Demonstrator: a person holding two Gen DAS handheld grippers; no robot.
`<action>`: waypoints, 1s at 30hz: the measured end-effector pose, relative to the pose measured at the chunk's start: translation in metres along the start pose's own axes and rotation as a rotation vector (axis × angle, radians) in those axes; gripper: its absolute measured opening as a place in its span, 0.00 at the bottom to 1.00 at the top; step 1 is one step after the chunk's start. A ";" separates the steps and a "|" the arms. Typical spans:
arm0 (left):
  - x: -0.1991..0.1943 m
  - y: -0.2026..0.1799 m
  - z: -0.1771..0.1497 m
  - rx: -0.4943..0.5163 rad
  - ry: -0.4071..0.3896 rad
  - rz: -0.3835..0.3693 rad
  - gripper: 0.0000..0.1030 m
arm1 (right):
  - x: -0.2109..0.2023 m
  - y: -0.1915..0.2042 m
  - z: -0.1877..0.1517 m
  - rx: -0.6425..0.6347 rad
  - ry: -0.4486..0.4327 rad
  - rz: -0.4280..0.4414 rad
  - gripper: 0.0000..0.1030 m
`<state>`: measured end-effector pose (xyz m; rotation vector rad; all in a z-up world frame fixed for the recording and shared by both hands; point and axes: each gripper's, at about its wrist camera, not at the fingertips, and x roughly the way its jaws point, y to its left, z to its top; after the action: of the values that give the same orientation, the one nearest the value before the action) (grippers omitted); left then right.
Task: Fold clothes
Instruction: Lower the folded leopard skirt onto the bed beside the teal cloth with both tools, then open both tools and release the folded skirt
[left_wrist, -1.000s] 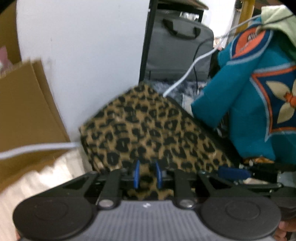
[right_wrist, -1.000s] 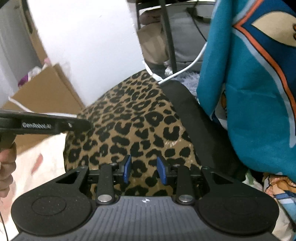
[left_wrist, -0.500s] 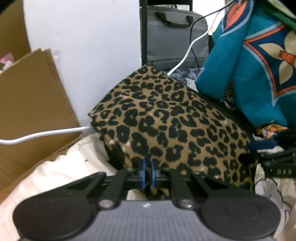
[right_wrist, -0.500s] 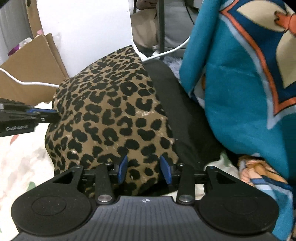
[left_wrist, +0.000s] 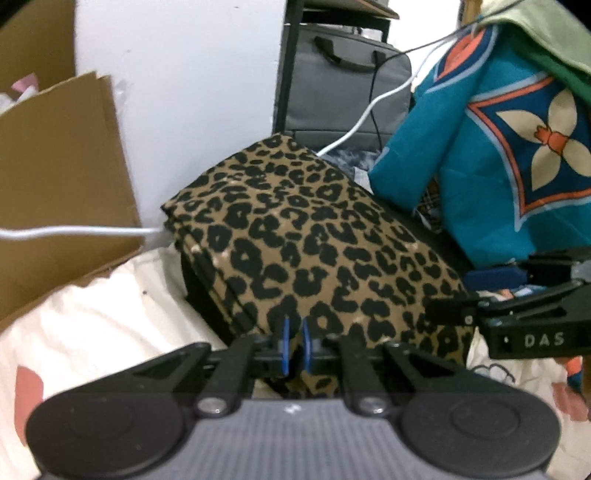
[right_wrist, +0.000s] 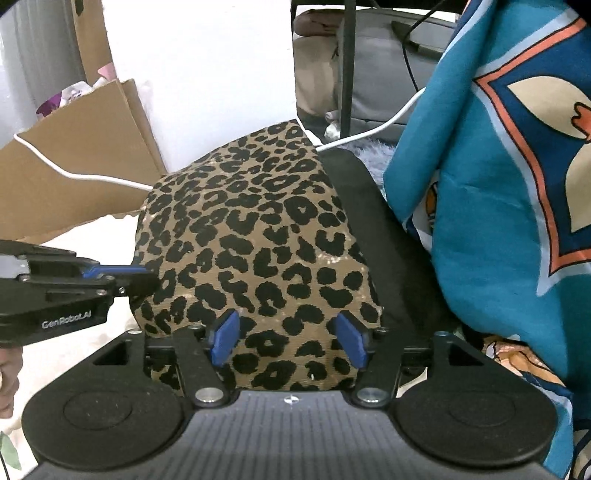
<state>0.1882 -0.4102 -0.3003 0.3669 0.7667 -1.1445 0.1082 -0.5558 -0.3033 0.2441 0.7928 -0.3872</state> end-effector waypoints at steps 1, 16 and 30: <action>-0.001 0.002 -0.002 -0.016 0.001 0.000 0.10 | 0.001 0.000 0.000 -0.002 0.004 -0.001 0.65; -0.059 0.021 -0.018 -0.261 0.019 0.075 0.81 | 0.002 0.016 0.002 0.076 0.041 0.019 0.95; -0.105 0.023 0.005 -0.337 0.088 0.141 0.88 | -0.019 0.026 0.016 0.147 0.105 0.012 0.99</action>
<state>0.1901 -0.3325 -0.2252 0.1856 0.9783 -0.8523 0.1173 -0.5335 -0.2764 0.4090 0.8666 -0.4248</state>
